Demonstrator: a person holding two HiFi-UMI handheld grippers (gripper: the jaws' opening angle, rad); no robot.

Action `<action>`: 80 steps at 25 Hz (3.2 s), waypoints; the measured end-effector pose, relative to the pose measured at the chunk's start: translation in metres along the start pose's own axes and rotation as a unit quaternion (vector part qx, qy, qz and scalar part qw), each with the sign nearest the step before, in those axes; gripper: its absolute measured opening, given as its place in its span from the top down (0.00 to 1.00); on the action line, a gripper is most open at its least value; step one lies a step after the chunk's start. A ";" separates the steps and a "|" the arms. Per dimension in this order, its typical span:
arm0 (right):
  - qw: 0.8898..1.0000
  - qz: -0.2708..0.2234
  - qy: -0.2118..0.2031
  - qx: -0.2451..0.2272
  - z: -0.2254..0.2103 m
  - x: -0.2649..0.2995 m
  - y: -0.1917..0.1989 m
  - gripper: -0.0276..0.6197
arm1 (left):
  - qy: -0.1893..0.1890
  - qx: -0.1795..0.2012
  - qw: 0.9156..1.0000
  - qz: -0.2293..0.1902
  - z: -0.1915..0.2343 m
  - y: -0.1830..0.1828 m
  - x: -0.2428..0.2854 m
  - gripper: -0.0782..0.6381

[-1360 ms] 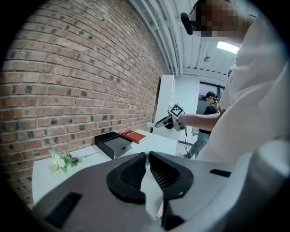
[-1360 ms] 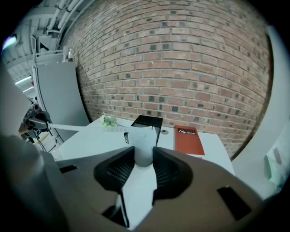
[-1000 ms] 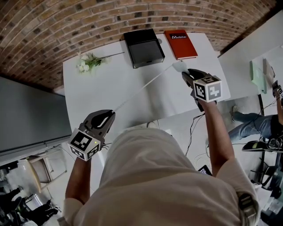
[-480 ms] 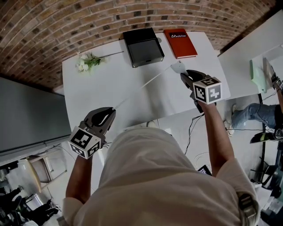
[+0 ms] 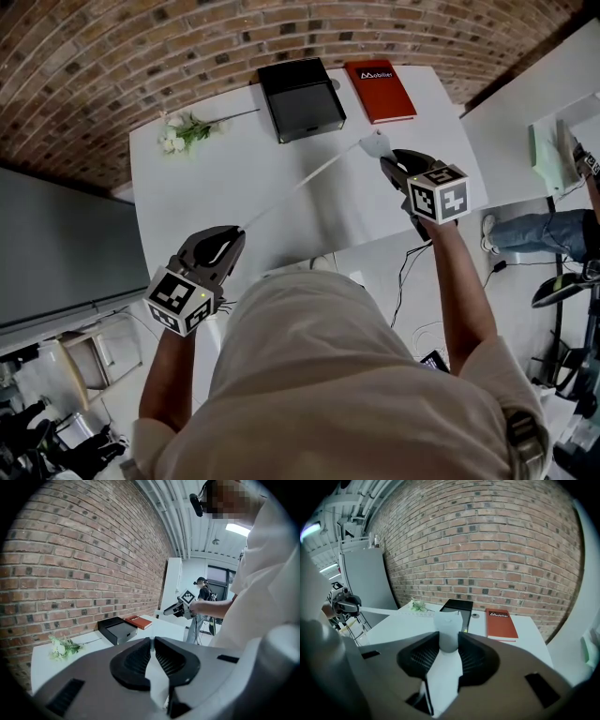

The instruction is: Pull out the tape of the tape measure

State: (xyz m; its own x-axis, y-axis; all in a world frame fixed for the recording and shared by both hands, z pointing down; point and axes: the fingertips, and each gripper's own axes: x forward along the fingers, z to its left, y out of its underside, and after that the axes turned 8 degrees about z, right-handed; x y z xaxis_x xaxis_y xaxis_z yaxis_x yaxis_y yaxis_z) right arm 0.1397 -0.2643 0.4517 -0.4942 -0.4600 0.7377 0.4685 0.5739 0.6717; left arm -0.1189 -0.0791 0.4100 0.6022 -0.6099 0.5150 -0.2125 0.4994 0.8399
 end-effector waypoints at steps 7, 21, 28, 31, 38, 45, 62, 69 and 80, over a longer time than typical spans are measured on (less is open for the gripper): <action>1.000 -0.008 0.000 0.003 -0.002 -0.002 0.002 0.76 | -0.008 0.000 1.000 -0.002 0.007 -0.002 0.003 0.85; 1.000 -0.015 0.012 0.020 -0.010 -0.004 0.008 0.76 | -0.031 -0.024 0.999 -0.019 0.037 -0.016 0.015 0.85; 0.999 -0.019 0.014 0.031 -0.017 -0.002 0.015 0.76 | -0.048 -0.041 0.998 -0.018 0.053 -0.019 0.029 0.85; 0.999 -0.020 0.017 0.034 -0.022 -0.001 0.021 0.76 | -0.056 -0.048 0.997 -0.015 0.060 -0.019 0.036 0.85; 0.999 -0.025 0.018 0.039 -0.031 0.004 0.026 0.76 | -0.067 -0.065 0.996 -0.009 0.070 -0.017 0.053 0.85; 0.998 -0.032 0.014 0.046 -0.040 0.013 0.035 0.76 | -0.081 -0.082 0.993 -0.002 0.078 -0.012 0.071 0.85; 0.998 -0.031 0.006 0.053 -0.068 0.044 0.056 0.76 | -0.107 -0.099 0.989 0.035 0.088 0.011 0.117 0.85; 0.998 -0.022 0.010 0.053 -0.080 0.066 0.069 0.76 | -0.117 -0.107 0.986 0.061 0.094 0.024 0.139 0.85; 0.999 0.000 0.009 0.046 -0.093 0.104 0.094 0.76 | -0.137 -0.118 0.978 0.103 0.110 0.052 0.172 0.85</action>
State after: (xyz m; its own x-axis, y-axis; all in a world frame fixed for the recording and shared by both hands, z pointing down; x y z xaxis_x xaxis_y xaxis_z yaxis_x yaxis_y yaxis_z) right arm 0.2004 -0.3218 0.5978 -0.4805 -0.4714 0.7395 0.3985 0.6338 0.6629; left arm -0.1112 -0.2262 0.5610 0.3300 -0.6077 0.7224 -0.1039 0.7372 0.6676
